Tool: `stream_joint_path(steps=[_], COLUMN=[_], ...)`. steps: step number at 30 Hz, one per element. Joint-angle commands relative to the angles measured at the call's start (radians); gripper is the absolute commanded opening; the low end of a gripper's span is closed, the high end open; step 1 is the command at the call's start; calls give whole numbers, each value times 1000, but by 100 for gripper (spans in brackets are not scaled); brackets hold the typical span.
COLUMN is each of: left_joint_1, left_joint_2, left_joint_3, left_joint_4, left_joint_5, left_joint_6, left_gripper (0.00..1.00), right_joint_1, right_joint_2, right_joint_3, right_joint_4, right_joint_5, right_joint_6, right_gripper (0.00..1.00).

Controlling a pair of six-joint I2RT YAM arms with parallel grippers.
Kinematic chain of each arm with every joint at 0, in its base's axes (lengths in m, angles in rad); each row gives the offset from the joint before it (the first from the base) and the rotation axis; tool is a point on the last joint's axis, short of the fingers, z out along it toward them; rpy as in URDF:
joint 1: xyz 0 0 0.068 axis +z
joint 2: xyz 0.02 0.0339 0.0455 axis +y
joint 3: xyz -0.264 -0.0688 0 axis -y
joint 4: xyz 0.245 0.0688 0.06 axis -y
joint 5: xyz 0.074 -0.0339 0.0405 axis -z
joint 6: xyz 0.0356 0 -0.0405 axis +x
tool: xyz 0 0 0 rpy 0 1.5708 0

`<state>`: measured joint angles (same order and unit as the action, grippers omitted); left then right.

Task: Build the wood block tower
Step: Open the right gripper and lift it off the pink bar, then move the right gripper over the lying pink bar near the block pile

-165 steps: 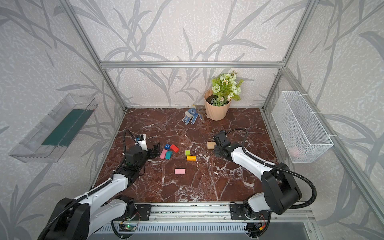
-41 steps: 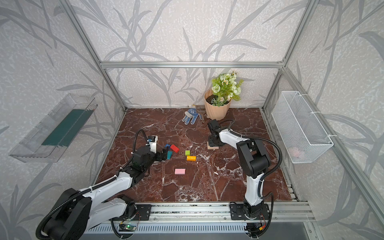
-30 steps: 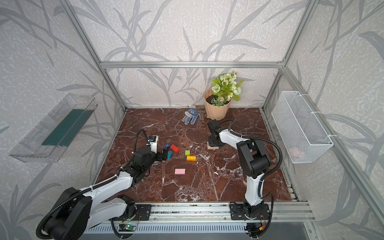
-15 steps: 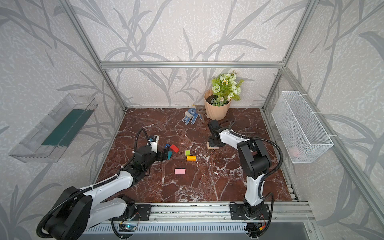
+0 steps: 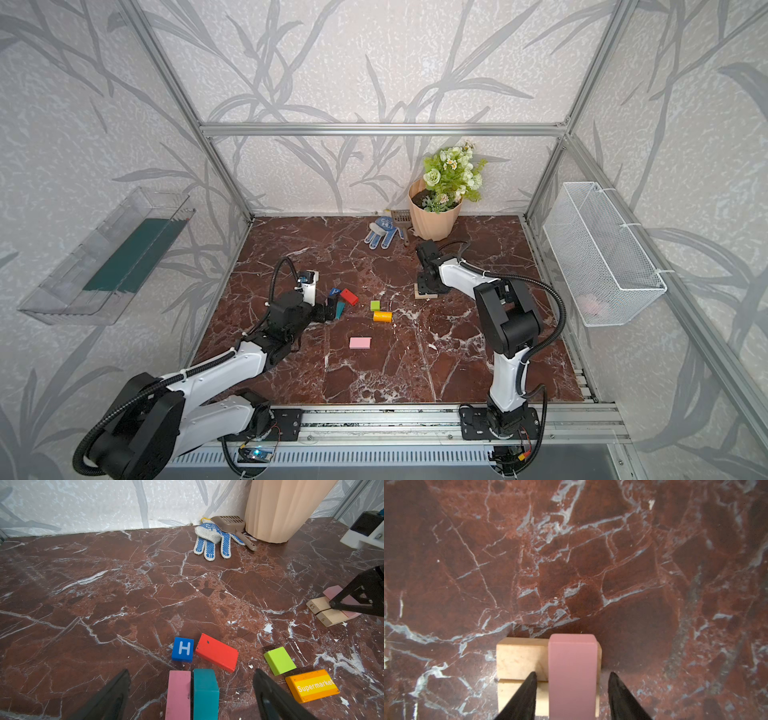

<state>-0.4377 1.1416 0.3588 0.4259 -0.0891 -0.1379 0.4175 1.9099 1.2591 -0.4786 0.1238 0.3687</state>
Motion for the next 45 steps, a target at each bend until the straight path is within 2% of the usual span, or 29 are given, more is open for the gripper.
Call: stream_joint_path(steps=[1, 3, 8, 12, 16, 19, 23, 27, 35, 39, 45], left_joint_1=[-6, -6, -4, -8, -11, -14, -18, -30, -47, -51, -70], left_joint_2=[7, 8, 10, 14, 6, 7, 17, 9, 27, 45, 56], left_joint_3=[30, 29, 33, 35, 30, 30, 37, 31, 42, 57, 64], left_joint_4=[-2, -3, -5, -7, -4, -4, -12, -8, -10, -23, -23], left_joint_5=[-16, -17, -24, -23, -30, -40, -44, -62, -78, -90, -117], left_joint_6=[17, 18, 18, 18, 20, 20, 23, 27, 40, 42, 54], left_gripper=[93, 93, 93, 93, 93, 93, 93, 93, 93, 93, 93], right_joint_1=[-6, -5, -2, 32, 101, 152, 272, 374, 545, 565, 572], right_joint_2=[-57, -73, -143, -254, -395, -503, -634, -707, -676, -624, -523], right_joint_3=[-3, -5, -38, -107, -201, -274, -407, -499, -588, -558, -535], right_joint_4=[-32, -35, -41, -22, 12, 62, 214, 342, 560, 568, 566], right_joint_5=[17, 16, 10, 27, 74, 38, 8, -48, -160, -258, -295], right_joint_6=[-10, -11, -9, -14, -15, -32, -126, -191, -303, -320, -335], right_gripper=[55, 56, 69, 69, 74, 76, 81, 85, 90, 91, 91])
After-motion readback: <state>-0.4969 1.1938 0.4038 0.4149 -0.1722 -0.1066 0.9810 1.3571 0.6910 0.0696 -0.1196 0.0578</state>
